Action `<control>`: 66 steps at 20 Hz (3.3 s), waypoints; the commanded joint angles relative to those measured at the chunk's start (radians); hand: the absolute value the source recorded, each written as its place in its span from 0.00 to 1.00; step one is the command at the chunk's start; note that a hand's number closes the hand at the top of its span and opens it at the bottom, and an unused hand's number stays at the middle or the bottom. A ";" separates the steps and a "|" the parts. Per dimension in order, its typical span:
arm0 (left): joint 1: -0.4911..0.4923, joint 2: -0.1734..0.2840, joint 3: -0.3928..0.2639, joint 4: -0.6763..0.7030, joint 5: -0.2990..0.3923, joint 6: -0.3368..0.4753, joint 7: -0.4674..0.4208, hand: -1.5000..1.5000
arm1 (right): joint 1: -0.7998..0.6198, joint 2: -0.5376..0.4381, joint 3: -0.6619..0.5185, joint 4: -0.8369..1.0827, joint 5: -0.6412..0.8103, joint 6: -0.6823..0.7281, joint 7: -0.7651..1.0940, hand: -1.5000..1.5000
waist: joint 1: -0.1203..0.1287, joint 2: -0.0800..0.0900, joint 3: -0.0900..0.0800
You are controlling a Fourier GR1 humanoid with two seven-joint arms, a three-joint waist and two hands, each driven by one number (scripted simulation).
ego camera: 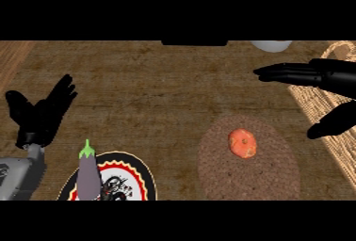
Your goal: Pick the squash from the placemat and place it in the basket
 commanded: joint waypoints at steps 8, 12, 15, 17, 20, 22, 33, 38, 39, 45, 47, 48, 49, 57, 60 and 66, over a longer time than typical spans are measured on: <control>-0.004 -0.012 0.017 -0.017 -0.023 -0.013 0.013 0.50 | 0.074 0.205 0.136 0.222 0.118 -0.115 -0.261 0.00 | 0.001 -0.002 -0.001; 0.005 -0.041 0.016 -0.025 -0.061 0.019 0.029 0.50 | 0.053 0.281 0.178 0.299 0.228 -0.189 -0.254 0.00 | -0.004 -0.004 -0.001; -0.025 -0.041 0.045 0.034 -0.049 -0.029 -0.002 0.50 | 0.063 0.326 0.212 0.294 0.290 -0.213 -0.195 0.00 | -0.012 -0.005 -0.002; 0.063 -0.031 0.048 -0.001 -0.059 -0.050 -0.045 0.50 | 0.044 0.305 0.209 0.378 0.327 -0.219 -0.279 0.00 | -0.004 -0.004 -0.002; 0.047 -0.018 0.067 -0.037 -0.050 -0.066 0.013 0.50 | 0.019 0.333 0.216 0.431 0.386 -0.240 -0.293 0.00 | -0.004 -0.005 -0.001; -0.004 -0.086 0.044 0.027 -0.098 -0.018 -0.009 0.50 | 0.026 0.331 0.199 0.453 0.406 -0.237 -0.310 0.00 | -0.012 -0.005 -0.002; -0.017 -0.102 0.057 -0.020 -0.133 -0.011 0.046 0.50 | 0.014 0.331 0.200 0.498 0.416 -0.195 -0.417 0.00 | -0.017 -0.006 -0.002; 0.008 -0.048 0.125 0.023 -0.084 -0.110 -0.005 0.50 | 0.073 0.313 0.218 0.454 0.419 -0.240 -0.464 0.00 | -0.023 -0.007 -0.002; 0.049 -0.105 0.098 0.056 -0.130 -0.066 -0.085 0.50 | 0.050 0.352 0.224 0.447 0.415 -0.226 -0.417 0.00 | -0.020 -0.006 -0.003; 0.031 -0.080 0.137 -0.005 -0.110 -0.115 -0.013 0.50 | 0.032 0.362 0.190 0.542 0.503 -0.311 -0.439 0.00 | -0.012 -0.006 -0.002; 0.004 -0.109 0.128 0.002 -0.130 -0.085 0.013 0.50 | 0.058 0.336 0.180 0.499 0.514 -0.305 -0.440 0.00 | -0.016 -0.007 -0.002; 0.018 -0.065 0.160 -0.005 -0.111 -0.118 0.037 0.50 | 0.037 0.354 0.175 0.491 0.515 -0.285 -0.407 0.00 | -0.014 -0.007 -0.002; 0.035 -0.126 0.107 -0.020 -0.152 -0.071 0.016 0.50 | 0.102 0.377 0.221 0.369 0.521 -0.278 -0.309 0.00 | -0.022 -0.010 -0.002; 0.050 -0.081 0.172 -0.094 -0.129 -0.112 0.066 0.50 | 0.073 0.409 0.221 0.549 0.669 -0.460 -0.459 1.00 | -0.008 -0.007 -0.001; 0.039 -0.123 0.145 -0.047 -0.168 -0.101 0.037 0.50 | 0.104 0.470 0.229 0.541 0.713 -0.490 -0.414 1.00 | -0.013 -0.007 -0.002; 0.008 -0.128 0.158 -0.006 -0.175 -0.110 0.040 0.50 | 0.097 0.461 0.204 0.594 0.751 -0.536 -0.482 1.00 | -0.013 -0.006 -0.002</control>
